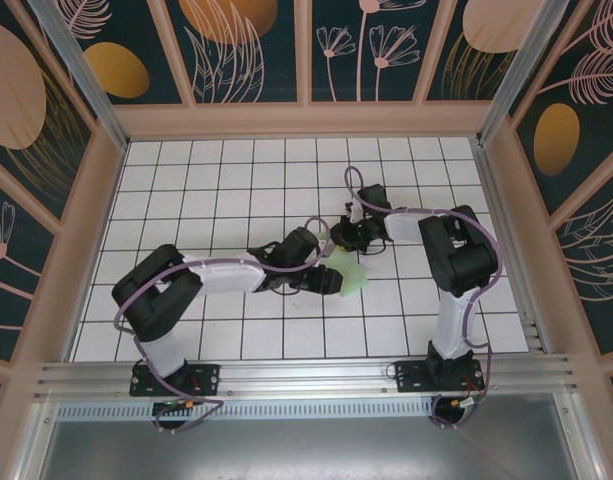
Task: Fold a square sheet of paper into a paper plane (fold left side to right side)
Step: First fold the square sheet of paper in half at the center of the table, then hold the square sheet of paper at the center of the table.
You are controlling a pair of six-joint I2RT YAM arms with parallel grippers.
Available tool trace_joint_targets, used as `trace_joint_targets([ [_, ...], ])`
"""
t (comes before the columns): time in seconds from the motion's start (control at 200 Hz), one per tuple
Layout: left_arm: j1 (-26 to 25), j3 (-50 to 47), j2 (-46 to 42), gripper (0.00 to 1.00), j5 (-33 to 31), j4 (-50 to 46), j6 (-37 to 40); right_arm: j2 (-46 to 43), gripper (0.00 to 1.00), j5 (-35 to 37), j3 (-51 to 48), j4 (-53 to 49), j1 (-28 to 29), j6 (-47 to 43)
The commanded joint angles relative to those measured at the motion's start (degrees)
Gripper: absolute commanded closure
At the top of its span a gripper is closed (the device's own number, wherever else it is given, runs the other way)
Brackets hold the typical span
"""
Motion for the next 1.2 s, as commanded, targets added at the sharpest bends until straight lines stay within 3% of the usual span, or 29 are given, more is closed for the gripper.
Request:
trace_joint_targets([
  [0.0, 2.1, -1.3, -4.5, 0.51, -2.0, -1.6, -1.7, 1.8, 0.84, 5.6, -3.2, -2.2, 0.4, 0.7],
  [0.19, 5.3, -3.6, -5.3, 0.54, 0.7, 5.8, -5.6, 1.8, 0.84, 4.9, -4.0, -1.1, 0.5, 1.2],
  [0.51, 5.2, -0.2, 4.0, 0.56, 4.7, 11.1, -6.7, 1.9, 0.84, 4.9, -3.7, -1.7, 0.5, 0.8],
  [1.191, 4.7, 5.1, 12.4, 0.56, 0.6, 3.2, -3.2, -0.3, 0.82, 2.9, -2.8, 0.1, 0.5, 0.8],
])
